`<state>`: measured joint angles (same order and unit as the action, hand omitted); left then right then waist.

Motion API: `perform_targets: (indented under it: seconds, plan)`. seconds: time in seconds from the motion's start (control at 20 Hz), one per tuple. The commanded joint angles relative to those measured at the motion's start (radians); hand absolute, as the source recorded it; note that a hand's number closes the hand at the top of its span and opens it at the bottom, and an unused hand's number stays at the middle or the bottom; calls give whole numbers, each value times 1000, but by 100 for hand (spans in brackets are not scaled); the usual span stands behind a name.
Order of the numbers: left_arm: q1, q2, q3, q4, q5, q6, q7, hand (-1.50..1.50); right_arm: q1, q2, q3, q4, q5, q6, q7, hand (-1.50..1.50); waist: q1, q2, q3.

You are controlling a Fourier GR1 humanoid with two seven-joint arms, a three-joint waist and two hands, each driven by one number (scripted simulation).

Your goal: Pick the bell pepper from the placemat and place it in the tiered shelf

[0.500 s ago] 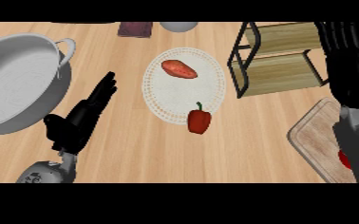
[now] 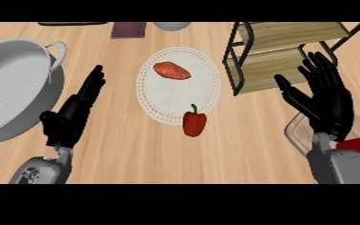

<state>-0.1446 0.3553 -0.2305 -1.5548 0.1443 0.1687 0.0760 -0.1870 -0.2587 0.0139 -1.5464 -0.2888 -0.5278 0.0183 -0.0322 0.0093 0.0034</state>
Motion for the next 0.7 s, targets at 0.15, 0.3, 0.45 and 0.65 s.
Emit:
perform_targets:
  seconds: [0.15, 0.3, 0.45, 0.65]
  plan:
    - [2, -25, -5, 22, -16, 21, -18, 0, 225, 248, 12, 136, 243, -491, -166, -150, 0, -5, -4]
    - [-27, -55, -23, 41, -39, 44, 9, 0, 238, 253, 86, 64, 109, -635, -340, -150, 13, -11, 1]
    - [4, -64, -25, 77, -59, 27, -69, 0, 321, 256, 188, -94, 5, -596, -448, -150, 17, -13, -2]
    - [-18, -102, -46, 110, -87, 29, -60, 0, 426, 247, 341, -29, 95, -468, -405, -150, 24, -10, -4]
